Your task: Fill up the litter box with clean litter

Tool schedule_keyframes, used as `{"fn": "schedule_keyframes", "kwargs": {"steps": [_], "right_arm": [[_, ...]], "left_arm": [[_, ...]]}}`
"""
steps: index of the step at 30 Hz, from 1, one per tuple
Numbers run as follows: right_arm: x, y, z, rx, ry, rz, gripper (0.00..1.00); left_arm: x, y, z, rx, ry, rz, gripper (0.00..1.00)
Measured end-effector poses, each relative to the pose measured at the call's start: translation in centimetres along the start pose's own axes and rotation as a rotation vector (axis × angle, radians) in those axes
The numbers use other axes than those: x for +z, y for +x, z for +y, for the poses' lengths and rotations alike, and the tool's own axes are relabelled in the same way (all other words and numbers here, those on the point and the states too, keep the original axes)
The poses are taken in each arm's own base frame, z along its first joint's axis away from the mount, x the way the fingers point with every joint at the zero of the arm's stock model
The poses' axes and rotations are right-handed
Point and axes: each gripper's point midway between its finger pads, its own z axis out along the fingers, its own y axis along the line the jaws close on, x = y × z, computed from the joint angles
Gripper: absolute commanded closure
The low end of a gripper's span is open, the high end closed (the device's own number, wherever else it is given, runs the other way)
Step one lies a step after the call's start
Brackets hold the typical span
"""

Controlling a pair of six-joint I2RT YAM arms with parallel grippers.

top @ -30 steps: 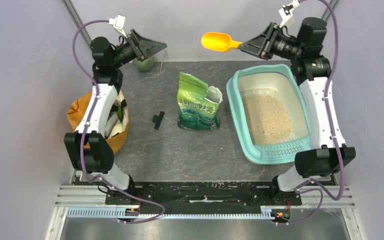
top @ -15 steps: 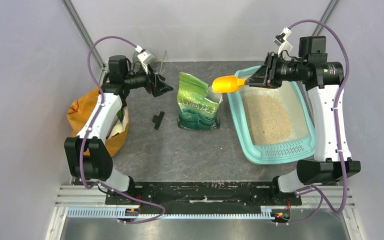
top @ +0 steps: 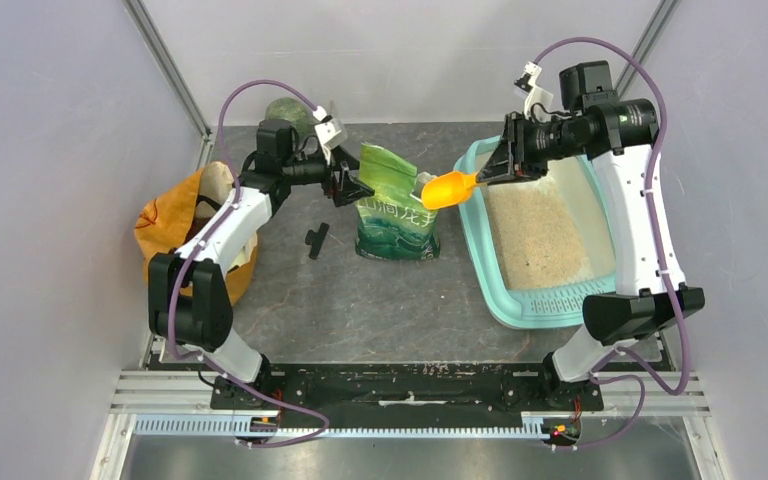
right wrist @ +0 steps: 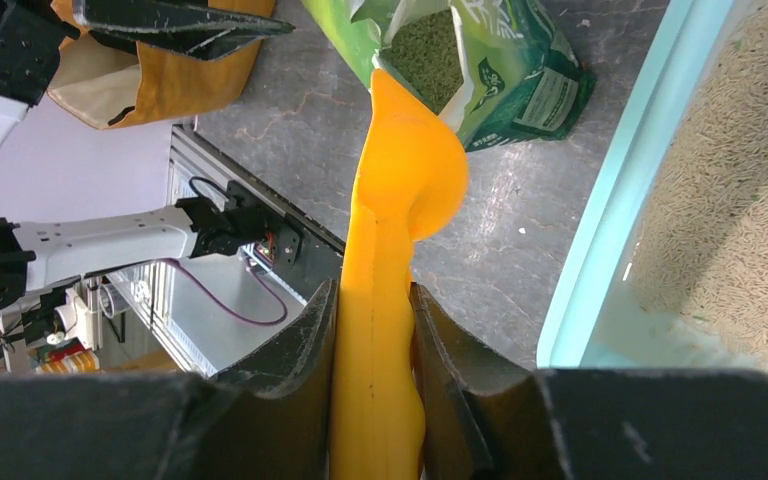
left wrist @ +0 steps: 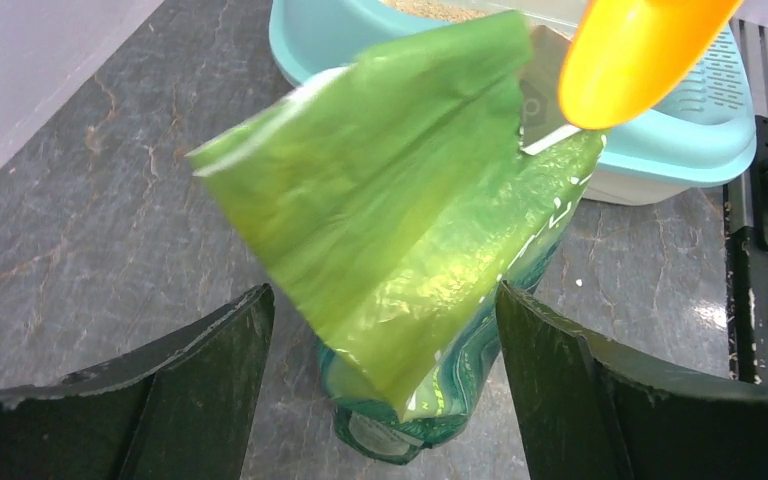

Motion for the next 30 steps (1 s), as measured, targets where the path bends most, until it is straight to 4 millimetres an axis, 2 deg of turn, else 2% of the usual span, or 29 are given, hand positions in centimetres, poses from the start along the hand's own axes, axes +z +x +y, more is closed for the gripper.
{"fn": "schedule_keyframes", "kwargs": {"steps": [7, 10, 14, 17, 21, 26, 30], "right_arm": [[-0.3, -1.8, 0.4, -0.029, 0.006, -0.041, 1.00], [-0.5, -1.9, 0.6, -0.037, 0.000, -0.050, 1.00], [-0.2, -2.2, 0.5, -0.036, -0.001, -0.046, 1.00], [0.2, -2.2, -0.1, -0.030, 0.011, -0.032, 1.00], [0.8, -2.2, -0.9, -0.030, 0.040, -0.014, 1.00], [1.5, -2.0, -1.5, -0.044, 0.070, 0.006, 1.00], [2.3, -1.9, -1.7, -0.060, 0.081, 0.025, 1.00]], "left_arm": [[0.7, -0.9, 0.1, 0.078, 0.023, -0.062, 0.17], [0.9, -1.3, 0.0, 0.088, 0.042, -0.090, 0.13], [1.2, -1.9, 0.6, 0.049, 0.055, -0.135, 0.11], [1.3, -1.5, 1.3, -0.005, 0.071, -0.152, 0.12], [1.3, -0.6, 1.5, -0.064, 0.095, -0.151, 0.21], [1.5, -0.1, 0.2, -0.090, 0.151, -0.150, 0.34], [1.8, 1.2, -0.8, -0.122, 0.182, -0.135, 0.43]]}}
